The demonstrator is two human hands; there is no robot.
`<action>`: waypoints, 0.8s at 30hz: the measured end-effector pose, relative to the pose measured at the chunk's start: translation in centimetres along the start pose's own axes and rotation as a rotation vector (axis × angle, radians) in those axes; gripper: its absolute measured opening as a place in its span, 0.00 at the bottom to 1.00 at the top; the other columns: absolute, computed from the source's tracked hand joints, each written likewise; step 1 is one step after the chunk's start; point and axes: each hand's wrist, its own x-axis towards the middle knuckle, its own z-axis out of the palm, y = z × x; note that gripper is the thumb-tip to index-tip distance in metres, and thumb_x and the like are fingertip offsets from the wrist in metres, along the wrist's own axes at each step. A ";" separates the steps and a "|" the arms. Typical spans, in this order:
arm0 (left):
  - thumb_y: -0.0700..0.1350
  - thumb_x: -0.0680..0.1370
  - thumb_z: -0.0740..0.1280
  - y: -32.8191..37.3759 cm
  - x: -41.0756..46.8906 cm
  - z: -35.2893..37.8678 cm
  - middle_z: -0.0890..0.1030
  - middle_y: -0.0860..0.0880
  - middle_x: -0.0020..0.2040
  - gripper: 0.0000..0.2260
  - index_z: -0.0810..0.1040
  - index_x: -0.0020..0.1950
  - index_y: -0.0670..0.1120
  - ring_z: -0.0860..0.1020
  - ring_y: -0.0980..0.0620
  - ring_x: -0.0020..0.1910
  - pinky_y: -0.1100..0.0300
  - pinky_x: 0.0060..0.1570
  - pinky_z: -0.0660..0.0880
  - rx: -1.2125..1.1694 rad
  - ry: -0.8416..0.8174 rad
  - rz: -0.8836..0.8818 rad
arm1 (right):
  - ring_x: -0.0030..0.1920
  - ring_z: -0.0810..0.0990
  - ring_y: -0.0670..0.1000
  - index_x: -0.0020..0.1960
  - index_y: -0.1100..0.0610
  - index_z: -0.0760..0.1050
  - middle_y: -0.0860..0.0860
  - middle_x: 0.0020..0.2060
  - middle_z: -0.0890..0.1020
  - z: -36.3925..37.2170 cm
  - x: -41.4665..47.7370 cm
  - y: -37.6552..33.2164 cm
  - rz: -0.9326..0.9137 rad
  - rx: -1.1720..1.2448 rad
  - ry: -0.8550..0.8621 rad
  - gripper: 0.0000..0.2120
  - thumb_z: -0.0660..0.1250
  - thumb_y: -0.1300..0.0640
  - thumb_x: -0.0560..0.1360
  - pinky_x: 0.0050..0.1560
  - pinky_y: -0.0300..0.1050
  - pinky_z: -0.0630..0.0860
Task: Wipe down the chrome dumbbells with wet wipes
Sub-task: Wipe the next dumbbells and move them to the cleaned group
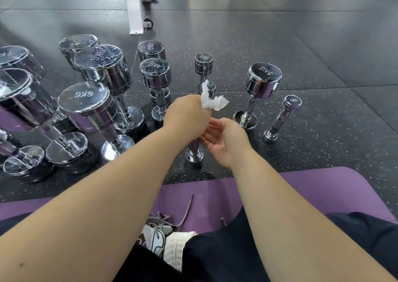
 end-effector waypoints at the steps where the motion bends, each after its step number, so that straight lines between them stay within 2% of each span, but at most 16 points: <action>1: 0.46 0.80 0.59 0.0 -0.1 0.2 0.78 0.50 0.37 0.11 0.74 0.39 0.49 0.77 0.46 0.40 0.57 0.37 0.68 -0.138 0.019 -0.057 | 0.48 0.80 0.55 0.56 0.61 0.77 0.57 0.47 0.83 -0.1 -0.1 -0.2 -0.027 0.033 -0.067 0.17 0.52 0.67 0.76 0.61 0.50 0.75; 3: 0.45 0.78 0.62 -0.3 -0.4 0.7 0.79 0.52 0.35 0.08 0.78 0.41 0.51 0.76 0.50 0.35 0.59 0.36 0.70 -0.565 0.044 -0.148 | 0.50 0.78 0.55 0.64 0.54 0.75 0.56 0.55 0.83 -0.3 -0.1 -0.9 -0.104 0.093 -0.161 0.23 0.53 0.69 0.74 0.59 0.49 0.74; 4: 0.44 0.77 0.64 -0.4 -0.6 0.9 0.80 0.51 0.37 0.06 0.79 0.44 0.52 0.76 0.52 0.35 0.59 0.36 0.72 -0.764 0.045 -0.192 | 0.51 0.77 0.55 0.64 0.51 0.75 0.54 0.57 0.83 -0.3 -0.2 -1.3 -0.136 0.102 -0.176 0.22 0.56 0.67 0.75 0.56 0.48 0.74; 6: 0.39 0.77 0.64 -0.4 -1.0 1.0 0.81 0.48 0.43 0.11 0.78 0.54 0.53 0.77 0.52 0.38 0.58 0.37 0.74 -1.066 -0.001 -0.292 | 0.51 0.76 0.54 0.61 0.47 0.78 0.50 0.56 0.84 -0.2 -0.2 -1.7 -0.168 0.057 -0.173 0.16 0.63 0.62 0.78 0.51 0.45 0.74; 8: 0.31 0.76 0.59 -0.2 -1.3 0.6 0.79 0.46 0.43 0.18 0.76 0.58 0.50 0.75 0.52 0.35 0.61 0.34 0.73 -1.275 -0.053 -0.383 | 0.50 0.77 0.52 0.61 0.48 0.79 0.48 0.53 0.85 0.2 -0.2 -1.5 -0.166 0.007 -0.162 0.14 0.67 0.60 0.78 0.48 0.43 0.76; 10: 0.28 0.75 0.55 -0.6 -1.3 0.1 0.78 0.47 0.44 0.22 0.75 0.59 0.49 0.77 0.51 0.36 0.61 0.35 0.74 -1.249 -0.020 -0.364 | 0.46 0.79 0.51 0.65 0.52 0.77 0.50 0.52 0.85 0.6 -0.1 -1.1 -0.156 0.026 -0.142 0.16 0.64 0.62 0.79 0.44 0.42 0.78; 12: 0.30 0.75 0.56 -1.3 -1.4 -0.5 0.80 0.50 0.49 0.21 0.75 0.57 0.53 0.80 0.49 0.46 0.55 0.43 0.77 -1.032 0.076 -0.238 | 0.44 0.80 0.50 0.67 0.55 0.75 0.51 0.53 0.83 1.0 -0.2 -1.1 -0.148 0.044 -0.138 0.16 0.60 0.64 0.81 0.42 0.42 0.78; 14: 0.32 0.77 0.61 -1.6 -1.5 -0.8 0.80 0.53 0.54 0.20 0.73 0.57 0.57 0.78 0.51 0.48 0.58 0.45 0.76 -0.774 0.113 -0.126 | 0.45 0.80 0.49 0.68 0.55 0.74 0.51 0.55 0.82 1.3 -0.3 -1.5 -0.149 0.050 -0.169 0.17 0.59 0.63 0.81 0.39 0.41 0.76; 15: 0.33 0.77 0.63 -1.5 -1.6 -0.7 0.77 0.55 0.62 0.21 0.72 0.59 0.58 0.77 0.54 0.51 0.61 0.47 0.74 -0.670 0.114 -0.092 | 0.45 0.80 0.49 0.68 0.54 0.74 0.52 0.55 0.83 1.4 -0.6 -1.7 -0.148 0.046 -0.200 0.17 0.61 0.62 0.80 0.38 0.41 0.76; 17: 0.35 0.76 0.68 -1.3 -1.6 -0.5 0.60 0.55 0.78 0.25 0.70 0.68 0.56 0.72 0.58 0.64 0.67 0.58 0.70 -0.560 0.116 0.012 | 0.43 0.81 0.47 0.62 0.55 0.78 0.51 0.48 0.84 1.7 -1.2 -2.1 -0.170 -0.037 -0.269 0.14 0.64 0.62 0.78 0.35 0.36 0.76; 18: 0.35 0.75 0.69 -1.2 -1.5 -0.3 0.53 0.53 0.80 0.27 0.69 0.71 0.54 0.69 0.57 0.69 0.68 0.63 0.68 -0.542 0.110 0.082 | 0.39 0.82 0.44 0.56 0.56 0.80 0.50 0.42 0.85 1.8 -1.4 -2.2 -0.197 -0.112 -0.281 0.10 0.65 0.64 0.76 0.32 0.33 0.75; 20: 0.36 0.73 0.72 -1.4 -1.6 0.0 0.47 0.52 0.81 0.32 0.66 0.73 0.54 0.63 0.59 0.72 0.77 0.61 0.64 -0.503 0.066 0.152 | 0.33 0.80 0.43 0.45 0.57 0.79 0.49 0.33 0.83 1.7 -1.2 -2.5 -0.298 -0.226 -0.206 0.10 0.66 0.70 0.74 0.29 0.30 0.71; 21: 0.38 0.71 0.75 -1.7 -1.8 0.1 0.47 0.52 0.80 0.35 0.65 0.74 0.54 0.60 0.62 0.71 0.81 0.59 0.61 -0.497 0.038 0.130 | 0.33 0.79 0.45 0.42 0.57 0.79 0.50 0.32 0.82 1.5 -0.8 -2.7 -0.333 -0.213 -0.143 0.11 0.65 0.72 0.74 0.30 0.32 0.72; 22: 0.41 0.70 0.77 -2.1 -2.0 0.1 0.50 0.53 0.80 0.39 0.63 0.75 0.55 0.59 0.63 0.71 0.80 0.60 0.60 -0.505 0.008 0.081 | 0.35 0.80 0.48 0.40 0.56 0.78 0.51 0.34 0.82 1.1 -0.4 -3.0 -0.357 -0.169 -0.068 0.13 0.65 0.72 0.74 0.33 0.36 0.75; 24: 0.44 0.68 0.79 -2.8 -2.6 0.1 0.65 0.55 0.74 0.41 0.61 0.76 0.56 0.68 0.62 0.66 0.72 0.59 0.65 -0.576 -0.031 -0.041 | 0.45 0.81 0.53 0.39 0.54 0.79 0.53 0.41 0.83 0.5 0.5 -3.4 -0.409 -0.178 0.076 0.13 0.65 0.71 0.75 0.49 0.47 0.79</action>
